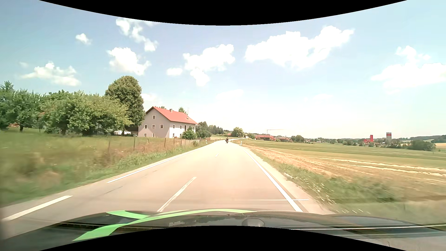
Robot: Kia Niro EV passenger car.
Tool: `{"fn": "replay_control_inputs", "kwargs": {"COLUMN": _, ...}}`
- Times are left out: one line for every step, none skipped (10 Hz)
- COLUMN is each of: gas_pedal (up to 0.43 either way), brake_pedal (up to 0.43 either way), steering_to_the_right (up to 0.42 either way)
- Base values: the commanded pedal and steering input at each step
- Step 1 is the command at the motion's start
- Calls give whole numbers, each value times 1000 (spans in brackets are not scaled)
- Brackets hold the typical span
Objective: Follow the waypoints while adhering to traffic rules and regulations
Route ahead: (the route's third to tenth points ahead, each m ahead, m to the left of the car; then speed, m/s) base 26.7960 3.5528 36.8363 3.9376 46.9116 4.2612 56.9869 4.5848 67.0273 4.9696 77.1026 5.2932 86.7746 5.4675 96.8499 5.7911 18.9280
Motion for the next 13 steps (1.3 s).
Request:
{"fn": "replay_control_inputs", "kwargs": {"gas_pedal": 370, "brake_pedal": 0, "steering_to_the_right": -10}}
{"fn": "replay_control_inputs", "kwargs": {"gas_pedal": 358, "brake_pedal": 0, "steering_to_the_right": -10}}
{"fn": "replay_control_inputs", "kwargs": {"gas_pedal": 358, "brake_pedal": 0, "steering_to_the_right": -10}}
{"fn": "replay_control_inputs", "kwargs": {"gas_pedal": 358, "brake_pedal": 0, "steering_to_the_right": -10}}
{"fn": "replay_control_inputs", "kwargs": {"gas_pedal": 358, "brake_pedal": 0, "steering_to_the_right": -10}}
{"fn": "replay_control_inputs", "kwargs": {"gas_pedal": 370, "brake_pedal": 0, "steering_to_the_right": -10}}
{"fn": "replay_control_inputs", "kwargs": {"gas_pedal": 370, "brake_pedal": 0, "steering_to_the_right": -10}}
{"fn": "replay_control_inputs", "kwargs": {"gas_pedal": 378, "brake_pedal": 0, "steering_to_the_right": -10}}
{"fn": "replay_control_inputs", "kwargs": {"gas_pedal": 378, "brake_pedal": 0, "steering_to_the_right": -11}}
{"fn": "replay_control_inputs", "kwargs": {"gas_pedal": 378, "brake_pedal": 0, "steering_to_the_right": -12}}
{"fn": "replay_control_inputs", "kwargs": {"gas_pedal": 378, "brake_pedal": 0, "steering_to_the_right": -13}}
{"fn": "replay_control_inputs", "kwargs": {"gas_pedal": 378, "brake_pedal": 0, "steering_to_the_right": -13}}
{"fn": "replay_control_inputs", "kwargs": {"gas_pedal": 378, "brake_pedal": 0, "steering_to_the_right": -13}}
